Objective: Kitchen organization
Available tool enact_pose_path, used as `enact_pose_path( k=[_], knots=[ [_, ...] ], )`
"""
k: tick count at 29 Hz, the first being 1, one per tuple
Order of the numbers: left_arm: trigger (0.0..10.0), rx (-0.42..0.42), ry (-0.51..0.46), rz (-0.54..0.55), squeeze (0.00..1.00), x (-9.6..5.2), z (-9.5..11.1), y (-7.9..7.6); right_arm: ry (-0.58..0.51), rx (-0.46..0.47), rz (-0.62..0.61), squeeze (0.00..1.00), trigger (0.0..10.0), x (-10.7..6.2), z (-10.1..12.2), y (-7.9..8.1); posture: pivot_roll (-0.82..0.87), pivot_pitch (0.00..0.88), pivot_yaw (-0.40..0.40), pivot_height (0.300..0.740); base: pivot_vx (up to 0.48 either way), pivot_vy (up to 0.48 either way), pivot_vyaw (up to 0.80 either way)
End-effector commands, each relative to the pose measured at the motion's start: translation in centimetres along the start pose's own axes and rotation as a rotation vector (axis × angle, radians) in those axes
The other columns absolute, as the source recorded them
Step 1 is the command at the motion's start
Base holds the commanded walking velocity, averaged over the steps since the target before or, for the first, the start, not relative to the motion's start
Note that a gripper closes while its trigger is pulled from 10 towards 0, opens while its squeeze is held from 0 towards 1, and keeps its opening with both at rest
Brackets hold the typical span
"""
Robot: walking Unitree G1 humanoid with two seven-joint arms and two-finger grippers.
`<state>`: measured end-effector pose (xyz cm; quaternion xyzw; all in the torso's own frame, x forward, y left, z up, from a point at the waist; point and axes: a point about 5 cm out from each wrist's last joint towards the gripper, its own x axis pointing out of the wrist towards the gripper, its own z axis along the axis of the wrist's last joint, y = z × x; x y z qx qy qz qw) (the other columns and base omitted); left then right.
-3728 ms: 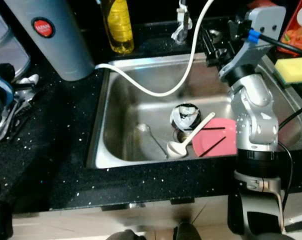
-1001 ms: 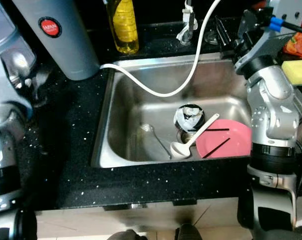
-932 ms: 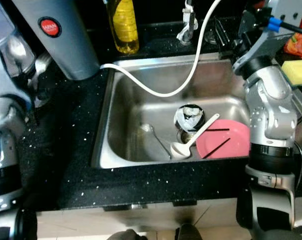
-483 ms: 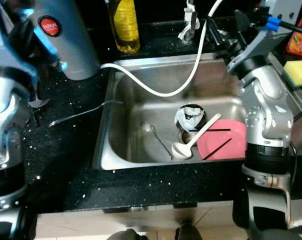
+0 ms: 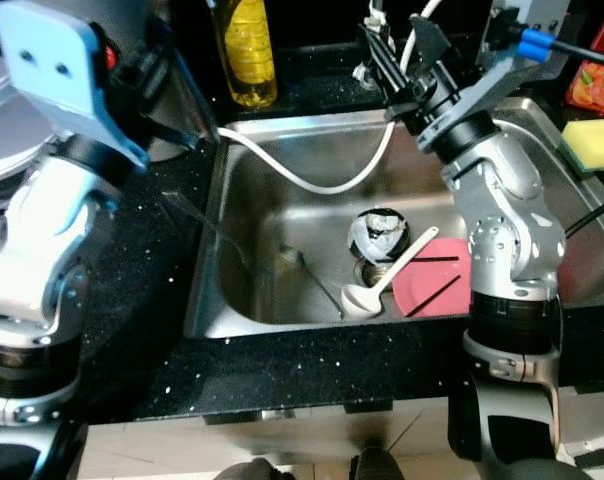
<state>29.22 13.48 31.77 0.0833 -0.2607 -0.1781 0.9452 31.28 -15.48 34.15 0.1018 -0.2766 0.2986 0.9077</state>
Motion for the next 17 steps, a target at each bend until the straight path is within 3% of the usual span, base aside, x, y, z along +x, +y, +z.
enact_pose_path(
  k=[1,3,11,13,17],
  knots=[
    [10.0,-0.034,0.024,-0.021,0.0,-0.1,-0.5,-0.3,0.007,0.048,0.067,0.0,10.0,-0.2,-0.3,1.2,-0.07,0.095,0.093,0.74,0.0,0.0,0.0],
    [10.0,-0.055,0.054,-0.026,0.0,0.2,-1.2,-0.3,0.025,0.077,0.106,0.0,10.0,-0.3,-0.8,2.0,-0.07,0.096,0.093,0.74,0.0,0.0,0.0],
    [10.0,-0.148,0.103,-0.06,0.0,1.1,-2.3,0.0,0.07,0.101,0.119,0.0,10.0,-0.3,-2.0,2.6,-0.07,0.094,0.091,0.74,0.0,0.0,0.0],
    [10.0,-0.214,0.155,-0.161,0.0,1.5,-3.0,-0.4,0.101,0.106,0.133,0.0,10.0,-0.3,-2.5,2.9,-0.07,0.093,0.091,0.74,0.0,0.0,0.0],
    [10.0,-0.194,0.268,-0.357,0.0,1.1,-4.3,-1.4,0.159,0.086,0.135,0.0,10.0,-0.5,-3.0,2.7,-0.08,0.091,0.095,0.74,0.0,0.0,0.0]
  ],
)
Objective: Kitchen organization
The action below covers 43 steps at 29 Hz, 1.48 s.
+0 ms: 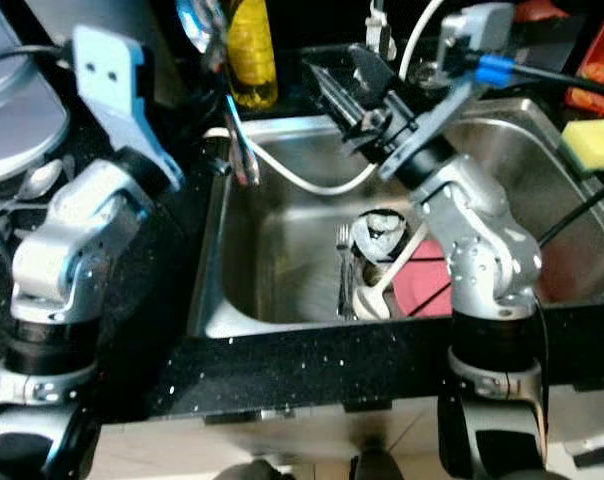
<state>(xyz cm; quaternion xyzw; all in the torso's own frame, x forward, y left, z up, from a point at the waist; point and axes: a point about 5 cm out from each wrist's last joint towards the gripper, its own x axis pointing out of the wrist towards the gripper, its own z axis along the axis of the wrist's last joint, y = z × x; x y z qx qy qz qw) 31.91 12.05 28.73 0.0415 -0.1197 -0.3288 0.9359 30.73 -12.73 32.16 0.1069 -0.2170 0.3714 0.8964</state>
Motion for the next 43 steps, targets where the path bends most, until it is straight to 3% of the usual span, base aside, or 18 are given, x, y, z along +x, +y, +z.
enact_pose_path(
  k=[1,3,4,7,11,13,14,17,19,20,22,25,34,36,38,39,43],
  knots=[
    [10.0,0.013,0.053,-0.058,0.0,-0.1,-0.4,-0.1,0.046,0.001,0.009,0.0,10.0,-0.3,-0.7,0.2,-0.08,0.091,0.095,0.74,0.0,0.0,0.0],
    [10.0,0.026,0.071,-0.11,0.0,-0.1,-0.6,-0.3,0.116,-0.041,-0.051,0.0,10.0,-0.5,-1.4,-0.7,-0.08,0.09,0.098,0.74,0.0,0.0,0.0],
    [10.0,0.008,0.076,-0.179,0.0,-0.1,-0.6,-0.6,0.185,-0.085,-0.172,0.0,10.0,-0.8,-2.2,-2.4,-0.08,0.09,0.096,0.74,0.0,0.0,0.0],
    [10.0,-0.015,0.096,-0.215,0.0,-0.1,-1.0,-0.7,0.199,-0.123,-0.27,0.0,10.0,-1.0,-2.3,-3.8,-0.08,0.088,0.097,0.74,0.0,0.0,0.0],
    [10.0,-0.009,0.157,-0.202,0.0,0.3,-2.1,-0.1,0.197,-0.199,-0.392,0.0,10.0,-1.4,-1.9,-5.6,-0.08,0.087,0.102,0.74,0.0,0.0,0.0],
    [10.0,-0.043,0.214,-0.192,0.0,0.9,-2.9,0.4,0.257,-0.289,-0.462,0.0,10.0,-2.0,-1.9,-7.0,-0.08,0.086,0.104,0.74,0.0,0.0,0.0],
    [10.0,-0.043,0.214,-0.192,0.0,0.9,-2.9,0.4,0.257,-0.289,-0.462,0.0,10.0,-2.0,-1.9,-7.0,-0.08,0.086,0.104,0.74,0.0,0.0,0.0],
    [10.0,-0.152,0.321,-0.149,0.0,1.8,-5.2,0.8,0.349,-0.341,-0.498,0.0,10.0,-3.0,-1.8,-8.6,-0.08,0.087,0.108,0.74,0.0,0.0,0.0],
    [10.0,-0.171,0.343,-0.131,0.0,2.0,-5.8,0.9,0.363,-0.354,-0.492,0.0,10.0,-3.2,-1.7,-8.7,-0.08,0.087,0.108,0.74,0.0,0.0,0.0],
    [10.0,-0.25,0.381,-0.107,0.0,2.5,-7.1,0.7,0.36,-0.386,-0.459,0.0,10.0,-3.4,-0.9,-8.7,-0.1,0.098,0.113,0.74,0.0,0.0,0.0],
    [10.0,-0.25,0.381,-0.107,0.0,2.5,-7.1,0.7,0.36,-0.386,-0.459,0.0,10.0,-3.4,-0.9,-8.7,-0.1,0.098,0.113,0.74,0.0,0.0,0.0],
    [10.0,-0.288,0.392,-0.13,0.0,3.2,-8.0,0.2,0.3,-0.388,-0.356,0.0,10.0,-3.2,0.0,-7.7,-0.11,0.106,0.116,0.74,0.0,0.0,0.0],
    [10.0,-0.281,0.436,-0.204,0.0,4.8,-8.9,-1.3,0.42,-0.373,-0.191,0.0,10.0,-4.3,-1.8,-6.3,-0.11,0.114,0.123,0.74,0.0,0.0,0.0],
    [10.0,-0.269,0.451,-0.245,0.04,5.1,-9.3,-1.9,0.429,-0.371,-0.169,0.0,10.0,-4.5,-2.2,-6.0,-0.11,0.116,0.125,0.74,0.0,0.0,0.0],
    [10.0,-0.24,0.466,-0.26,0.36,5.2,-9.7,-2.3,0.421,-0.368,-0.16,0.0,10.0,-4.5,-2.2,-5.7,-0.12,0.115,0.127,0.74,0.0,0.0,0.0],
    [10.0,-0.229,0.473,-0.271,0.95,5.1,-10.0,-2.7,0.417,-0.366,-0.157,0.0,10.0,-4.5,-2.2,-5.6,-0.12,0.115,0.127,0.74,0.0,0.0,0.0],
    [10.0,-0.198,0.496,-0.312,1.0,4.8,-10.8,-3.6,0.412,-0.367,-0.143,0.0,10.0,-4.6,-2.1,-5.4,-0.12,0.116,0.127,0.74,0.0,0.0,0.0]
  ],
)
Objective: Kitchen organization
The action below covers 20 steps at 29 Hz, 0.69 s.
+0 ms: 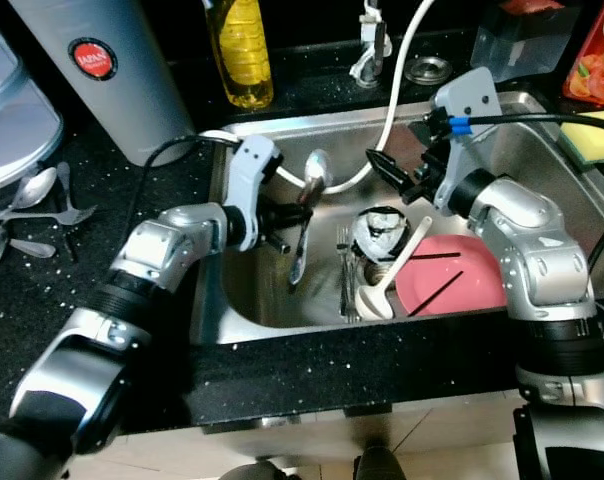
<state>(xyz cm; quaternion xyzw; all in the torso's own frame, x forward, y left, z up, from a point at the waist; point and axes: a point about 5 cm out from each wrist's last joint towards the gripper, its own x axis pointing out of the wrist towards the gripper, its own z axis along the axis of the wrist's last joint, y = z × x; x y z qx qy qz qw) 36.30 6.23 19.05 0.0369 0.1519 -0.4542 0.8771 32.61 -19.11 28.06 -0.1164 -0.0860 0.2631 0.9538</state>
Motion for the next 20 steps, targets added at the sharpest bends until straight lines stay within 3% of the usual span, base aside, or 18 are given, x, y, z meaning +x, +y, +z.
enact_pose_path(
  k=[1,9,13,14,18,19,20],
  knots=[
    [10.0,0.021,0.014,-0.01,1.0,0.1,-0.6,-0.3,-0.002,-0.006,0.027,0.0,10.0,0.0,0.1,0.6,-0.12,0.116,0.127,0.74,0.0,0.0,0.0],
    [10.0,0.041,-0.008,0.012,1.0,-0.1,-0.3,-0.1,-0.03,-0.009,0.004,0.0,10.0,0.1,0.6,0.2,-0.11,0.115,0.122,0.74,0.0,0.0,0.0],
    [10.0,0.067,-0.083,0.048,1.0,-1.3,1.3,0.2,-0.058,-0.009,-0.008,0.0,10.0,0.2,1.0,0.1,-0.11,0.116,0.118,0.74,0.0,0.0,0.0],
    [10.0,0.115,-0.134,0.075,0.0,-2.2,2.4,0.3,-0.073,-0.008,-0.022,0.0,10.0,0.2,1.3,0.0,-0.11,0.117,0.118,0.74,0.0,0.0,0.0],
    [10.0,0.203,-0.215,0.153,0.0,-4.2,4.5,0.5,-0.104,-0.006,-0.05,0.0,10.0,0.2,1.7,-0.4,-0.1,0.117,0.117,0.74,0.0,0.0,0.0],
    [10.0,0.227,-0.235,0.216,0.0,-5.5,5.5,0.9,-0.114,-0.005,-0.063,0.0,10.0,0.2,1.9,-0.6,-0.1,0.117,0.117,0.74,0.0,0.0,0.0],
    [10.0,0.227,-0.235,0.216,0.0,-5.5,5.5,0.9,-0.114,-0.005,-0.063,0.0,10.0,0.2,1.9,-0.6,-0.1,0.117,0.117,0.74,0.0,0.0,0.0]
  ],
)
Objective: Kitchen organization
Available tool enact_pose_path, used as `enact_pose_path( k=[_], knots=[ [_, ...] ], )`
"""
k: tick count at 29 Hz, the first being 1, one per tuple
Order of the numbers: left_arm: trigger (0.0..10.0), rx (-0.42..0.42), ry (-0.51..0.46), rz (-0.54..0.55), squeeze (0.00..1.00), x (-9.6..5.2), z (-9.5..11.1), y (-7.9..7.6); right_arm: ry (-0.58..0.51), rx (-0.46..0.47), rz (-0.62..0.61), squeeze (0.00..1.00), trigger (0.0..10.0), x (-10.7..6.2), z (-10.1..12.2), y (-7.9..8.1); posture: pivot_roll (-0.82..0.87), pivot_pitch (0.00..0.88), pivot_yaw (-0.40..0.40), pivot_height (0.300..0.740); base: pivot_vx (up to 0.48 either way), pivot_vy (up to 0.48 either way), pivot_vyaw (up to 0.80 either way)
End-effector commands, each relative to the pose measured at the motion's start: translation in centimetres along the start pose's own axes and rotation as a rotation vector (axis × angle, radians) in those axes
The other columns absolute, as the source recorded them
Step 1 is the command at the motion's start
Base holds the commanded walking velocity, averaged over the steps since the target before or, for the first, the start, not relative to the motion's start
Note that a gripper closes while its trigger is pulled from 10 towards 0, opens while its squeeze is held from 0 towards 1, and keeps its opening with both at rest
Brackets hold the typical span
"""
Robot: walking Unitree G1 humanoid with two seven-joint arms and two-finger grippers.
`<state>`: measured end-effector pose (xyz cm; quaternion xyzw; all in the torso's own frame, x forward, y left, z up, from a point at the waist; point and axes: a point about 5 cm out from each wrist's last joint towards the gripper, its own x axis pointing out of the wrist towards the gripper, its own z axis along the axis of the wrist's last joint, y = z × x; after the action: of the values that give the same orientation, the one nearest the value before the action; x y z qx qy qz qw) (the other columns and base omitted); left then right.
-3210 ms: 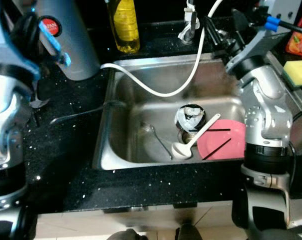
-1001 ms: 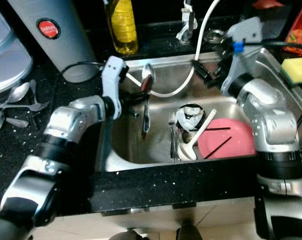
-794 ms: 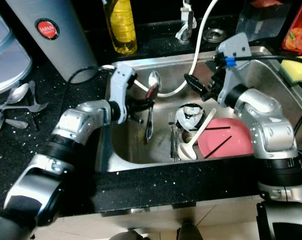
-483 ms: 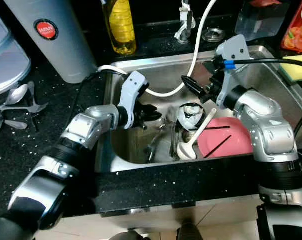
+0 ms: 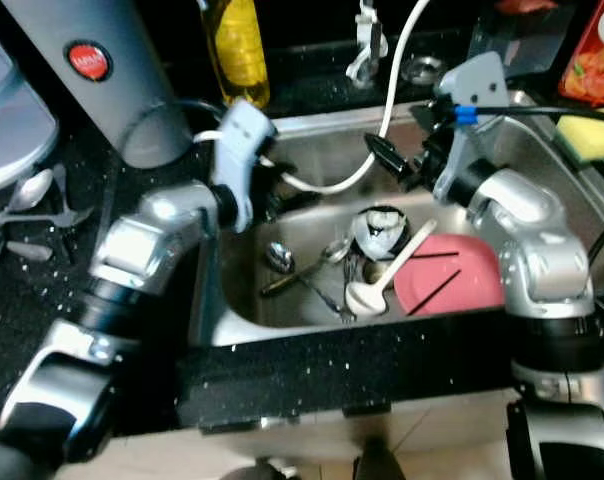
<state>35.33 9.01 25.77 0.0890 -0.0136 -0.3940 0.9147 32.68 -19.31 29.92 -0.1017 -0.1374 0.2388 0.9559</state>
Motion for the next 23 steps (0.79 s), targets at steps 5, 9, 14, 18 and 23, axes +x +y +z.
enact_pose_path(
  k=[5,9,14,18,23],
  knots=[
    [10.0,0.065,0.009,0.231,0.0,-4.2,1.9,2.7,-0.023,0.003,-0.021,0.0,10.0,0.1,0.2,-0.2,-0.08,0.12,0.118,0.74,0.0,0.0,0.0],
    [10.0,0.055,0.042,0.322,0.0,-5.6,1.5,3.2,-0.023,0.007,-0.027,0.0,10.0,0.2,0.1,-0.3,-0.07,0.121,0.116,0.74,0.0,0.0,0.0],
    [10.0,0.01,0.096,0.531,0.0,-8.6,0.6,3.4,-0.027,0.009,-0.028,0.0,10.0,0.3,0.0,-0.3,-0.06,0.123,0.113,0.74,0.0,0.0,0.0],
    [10.0,0.031,0.127,0.823,0.0,-11.3,0.2,4.8,-0.027,0.016,-0.025,0.0,10.0,0.6,-0.3,-0.3,-0.04,0.119,0.103,0.74,0.0,0.0,0.0],
    [10.0,-0.045,0.173,1.123,0.11,-14.9,-1.3,7.7,-0.03,0.022,-0.018,0.0,10.0,0.9,-0.4,-0.1,-0.03,0.114,0.096,0.74,0.0,0.0,0.0]
  ],
)
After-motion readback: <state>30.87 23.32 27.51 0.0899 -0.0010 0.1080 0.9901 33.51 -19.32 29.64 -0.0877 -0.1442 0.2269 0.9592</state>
